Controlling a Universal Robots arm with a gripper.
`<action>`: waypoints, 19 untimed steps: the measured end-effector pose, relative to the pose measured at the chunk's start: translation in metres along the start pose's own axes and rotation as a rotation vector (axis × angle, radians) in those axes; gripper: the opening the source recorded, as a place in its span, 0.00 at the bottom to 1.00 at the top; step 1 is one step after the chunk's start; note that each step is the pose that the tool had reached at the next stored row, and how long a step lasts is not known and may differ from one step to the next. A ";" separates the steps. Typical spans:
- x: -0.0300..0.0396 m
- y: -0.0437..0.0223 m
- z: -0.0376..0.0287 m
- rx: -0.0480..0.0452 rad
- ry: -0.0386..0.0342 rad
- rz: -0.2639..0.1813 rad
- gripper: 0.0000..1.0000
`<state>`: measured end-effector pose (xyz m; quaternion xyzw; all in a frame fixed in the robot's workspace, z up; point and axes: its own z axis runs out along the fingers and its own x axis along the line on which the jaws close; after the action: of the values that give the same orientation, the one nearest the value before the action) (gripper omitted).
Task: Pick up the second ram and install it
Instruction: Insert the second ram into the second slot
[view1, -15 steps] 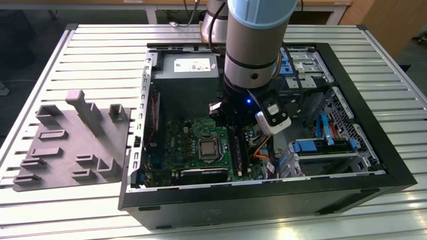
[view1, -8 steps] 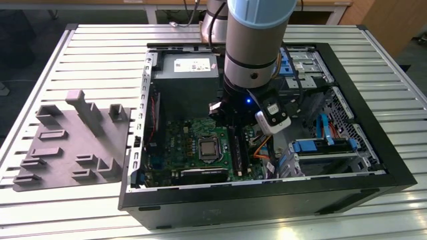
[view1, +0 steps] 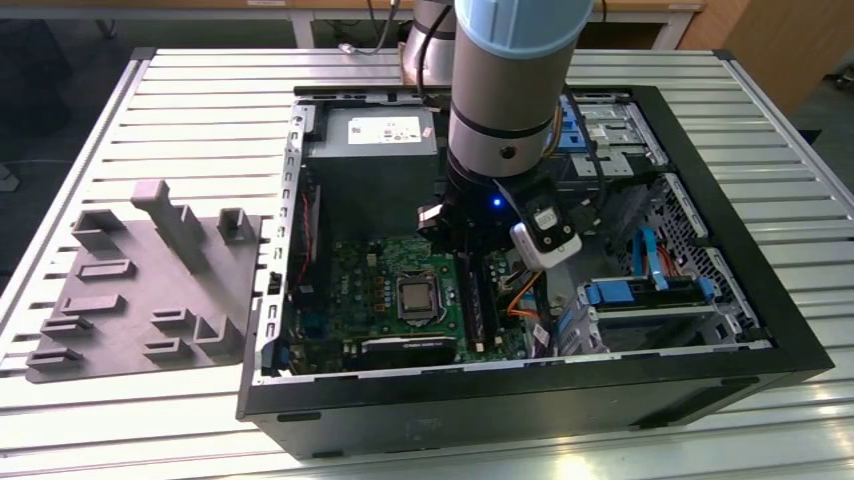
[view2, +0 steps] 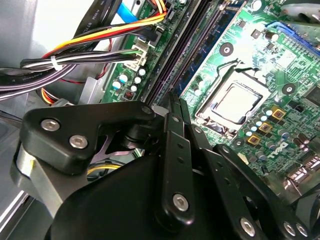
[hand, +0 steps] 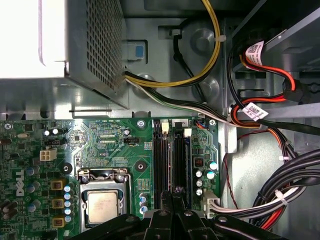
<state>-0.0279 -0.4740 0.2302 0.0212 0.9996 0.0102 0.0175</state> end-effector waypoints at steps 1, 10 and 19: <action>0.0000 0.0001 0.0001 -0.0001 -0.0001 0.000 0.11; 0.0007 0.0002 0.0005 0.0001 0.0000 0.000 0.11; 0.0007 0.0002 0.0006 -0.0003 0.0002 -0.010 0.11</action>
<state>-0.0286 -0.4738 0.2296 0.0161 0.9997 0.0102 0.0175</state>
